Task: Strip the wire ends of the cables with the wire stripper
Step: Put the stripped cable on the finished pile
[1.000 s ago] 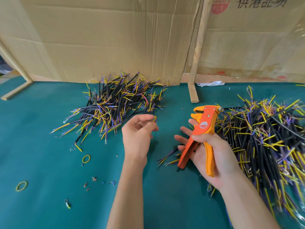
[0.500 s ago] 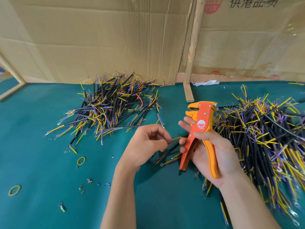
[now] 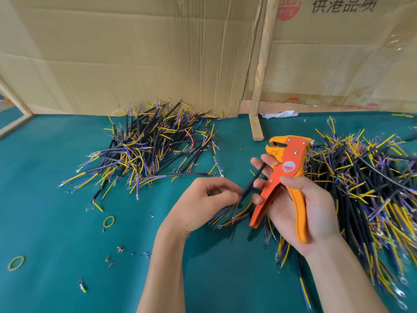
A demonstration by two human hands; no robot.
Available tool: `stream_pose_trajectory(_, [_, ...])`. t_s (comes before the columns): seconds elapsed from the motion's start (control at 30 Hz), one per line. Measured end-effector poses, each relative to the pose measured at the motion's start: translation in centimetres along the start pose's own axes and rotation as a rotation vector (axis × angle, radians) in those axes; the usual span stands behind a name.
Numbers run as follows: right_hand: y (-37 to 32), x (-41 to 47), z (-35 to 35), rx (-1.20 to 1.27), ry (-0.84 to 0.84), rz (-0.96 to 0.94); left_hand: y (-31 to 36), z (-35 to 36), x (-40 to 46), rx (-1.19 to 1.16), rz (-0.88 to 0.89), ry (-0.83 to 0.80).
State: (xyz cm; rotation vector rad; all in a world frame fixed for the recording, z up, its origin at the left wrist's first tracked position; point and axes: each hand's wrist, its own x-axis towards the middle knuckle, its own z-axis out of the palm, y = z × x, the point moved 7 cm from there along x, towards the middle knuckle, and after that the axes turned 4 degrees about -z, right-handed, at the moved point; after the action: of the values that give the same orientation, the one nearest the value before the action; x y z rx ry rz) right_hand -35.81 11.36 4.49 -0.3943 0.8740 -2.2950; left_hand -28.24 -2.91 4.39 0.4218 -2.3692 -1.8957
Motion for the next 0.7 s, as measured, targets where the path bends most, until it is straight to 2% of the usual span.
stream_pose_trajectory(0.17, [1.0,0.0,1.0,-0.077,-0.059,0.052,0.9,0.6,-0.1,-0.052,0.106,-0.047])
stream_pose_trajectory(0.3, [1.3,-0.1,1.3,-0.099,-0.069,0.069,0.7,-0.6,0.4,-0.12,0.115,0.124])
stream_pose_trajectory(0.43, [0.7,0.0,0.6,-0.073,-0.032,0.044,0.4,-1.7,0.2,-0.197,0.093,0.212])
stream_pose_trajectory(0.7, [0.8,0.0,0.7,-0.058,-0.03,0.035,-0.3,-2.3,0.2,0.059,0.05,0.267])
